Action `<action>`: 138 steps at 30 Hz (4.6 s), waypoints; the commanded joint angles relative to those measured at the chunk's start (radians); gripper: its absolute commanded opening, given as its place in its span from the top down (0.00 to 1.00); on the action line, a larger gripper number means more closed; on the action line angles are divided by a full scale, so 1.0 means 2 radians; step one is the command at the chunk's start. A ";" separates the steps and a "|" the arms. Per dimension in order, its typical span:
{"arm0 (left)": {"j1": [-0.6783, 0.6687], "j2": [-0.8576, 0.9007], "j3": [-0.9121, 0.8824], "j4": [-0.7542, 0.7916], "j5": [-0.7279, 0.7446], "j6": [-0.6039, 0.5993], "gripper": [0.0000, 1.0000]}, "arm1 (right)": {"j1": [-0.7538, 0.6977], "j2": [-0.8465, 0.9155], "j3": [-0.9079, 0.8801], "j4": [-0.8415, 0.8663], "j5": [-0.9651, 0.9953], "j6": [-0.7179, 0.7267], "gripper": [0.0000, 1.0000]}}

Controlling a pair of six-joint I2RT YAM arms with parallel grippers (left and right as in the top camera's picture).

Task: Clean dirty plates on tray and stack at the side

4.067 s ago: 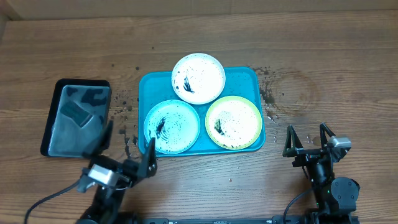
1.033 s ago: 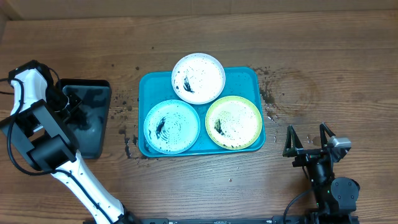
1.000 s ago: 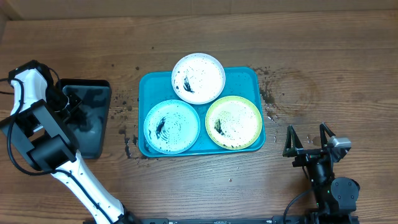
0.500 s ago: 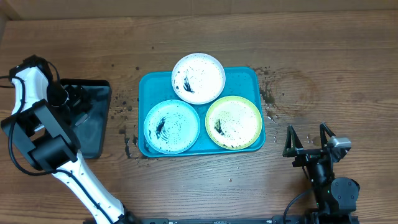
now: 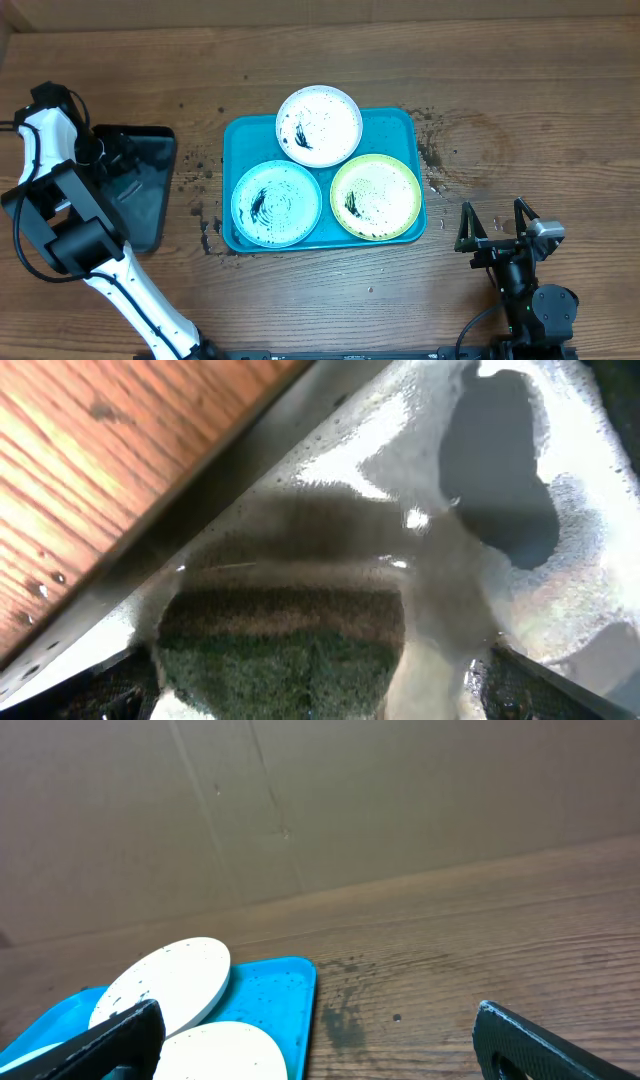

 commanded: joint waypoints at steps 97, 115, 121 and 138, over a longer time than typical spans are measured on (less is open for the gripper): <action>0.000 0.009 -0.001 -0.006 0.045 0.012 0.96 | 0.003 -0.004 -0.005 0.002 0.005 -0.002 0.00; 0.000 0.009 -0.001 -0.128 0.047 0.012 0.59 | 0.003 -0.004 -0.005 0.002 0.005 -0.002 0.00; 0.000 0.009 -0.001 -0.135 0.047 0.014 0.96 | 0.003 -0.004 -0.005 0.002 0.005 -0.002 0.00; 0.000 0.009 -0.001 -0.180 0.047 0.014 0.69 | 0.003 -0.004 -0.005 0.002 0.005 -0.002 0.00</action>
